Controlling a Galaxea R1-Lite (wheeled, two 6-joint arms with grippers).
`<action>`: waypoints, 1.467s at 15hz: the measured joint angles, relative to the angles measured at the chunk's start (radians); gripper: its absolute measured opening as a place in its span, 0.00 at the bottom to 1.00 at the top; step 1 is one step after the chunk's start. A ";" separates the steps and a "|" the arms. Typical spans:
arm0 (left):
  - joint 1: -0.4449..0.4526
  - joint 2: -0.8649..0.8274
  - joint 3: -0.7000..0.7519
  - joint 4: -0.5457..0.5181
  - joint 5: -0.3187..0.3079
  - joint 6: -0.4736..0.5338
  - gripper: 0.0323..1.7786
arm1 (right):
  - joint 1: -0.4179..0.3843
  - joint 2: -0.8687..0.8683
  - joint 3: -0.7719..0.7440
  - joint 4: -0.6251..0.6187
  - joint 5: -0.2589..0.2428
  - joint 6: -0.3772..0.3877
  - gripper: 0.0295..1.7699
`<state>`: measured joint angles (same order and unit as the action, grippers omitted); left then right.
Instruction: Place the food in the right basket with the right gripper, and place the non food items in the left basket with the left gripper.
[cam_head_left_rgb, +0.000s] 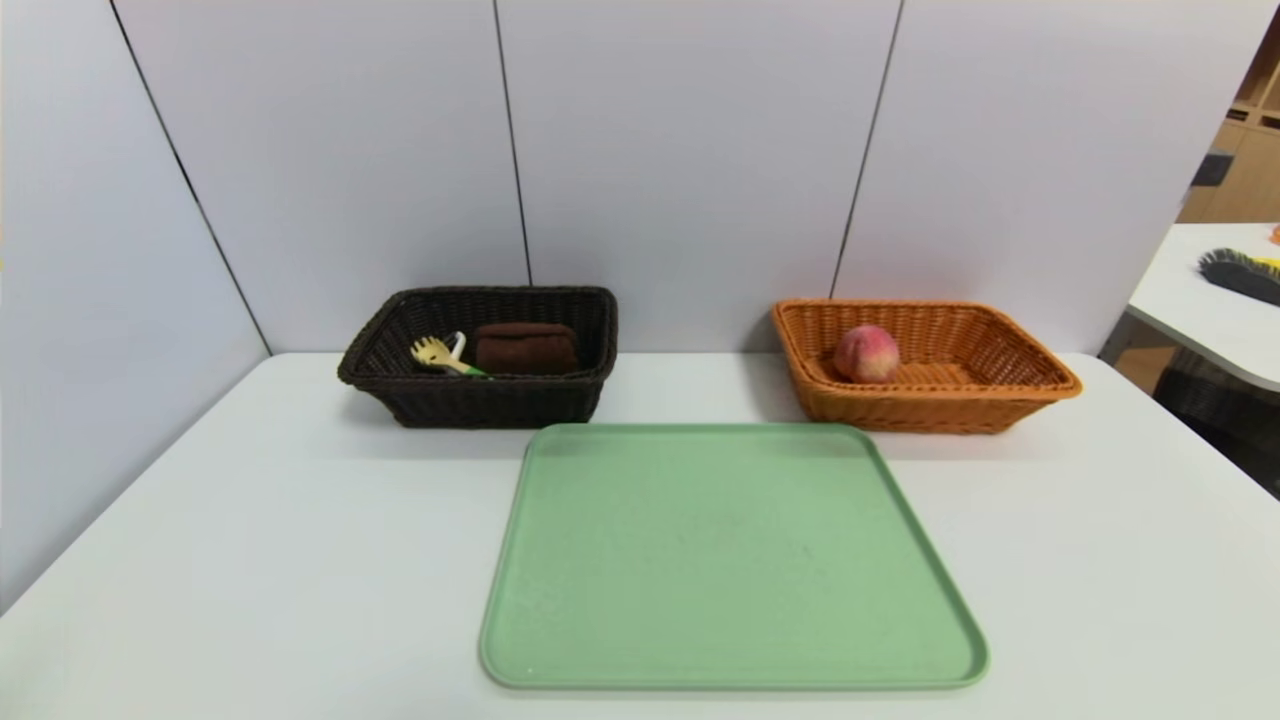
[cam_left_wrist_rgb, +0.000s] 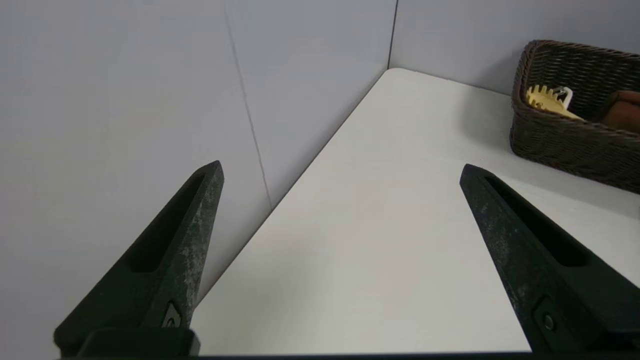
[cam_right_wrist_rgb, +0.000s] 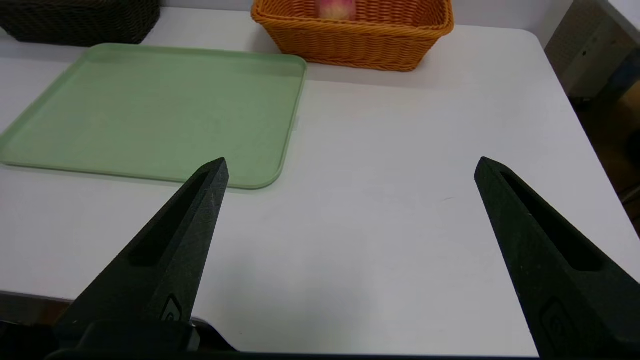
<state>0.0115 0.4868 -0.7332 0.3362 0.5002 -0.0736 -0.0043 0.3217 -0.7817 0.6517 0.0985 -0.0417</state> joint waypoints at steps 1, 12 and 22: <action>0.001 -0.053 0.007 0.031 -0.013 0.007 0.94 | 0.001 -0.048 0.027 -0.002 0.000 -0.001 0.96; -0.014 -0.465 0.350 -0.097 -0.301 0.202 0.95 | 0.001 -0.320 0.308 -0.348 -0.066 -0.119 0.96; -0.016 -0.489 0.732 -0.567 -0.432 0.153 0.95 | 0.001 -0.323 0.779 -0.829 -0.072 -0.150 0.96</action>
<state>-0.0047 -0.0023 -0.0009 -0.2309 0.0683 0.0798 -0.0028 -0.0013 -0.0028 -0.1770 0.0264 -0.1913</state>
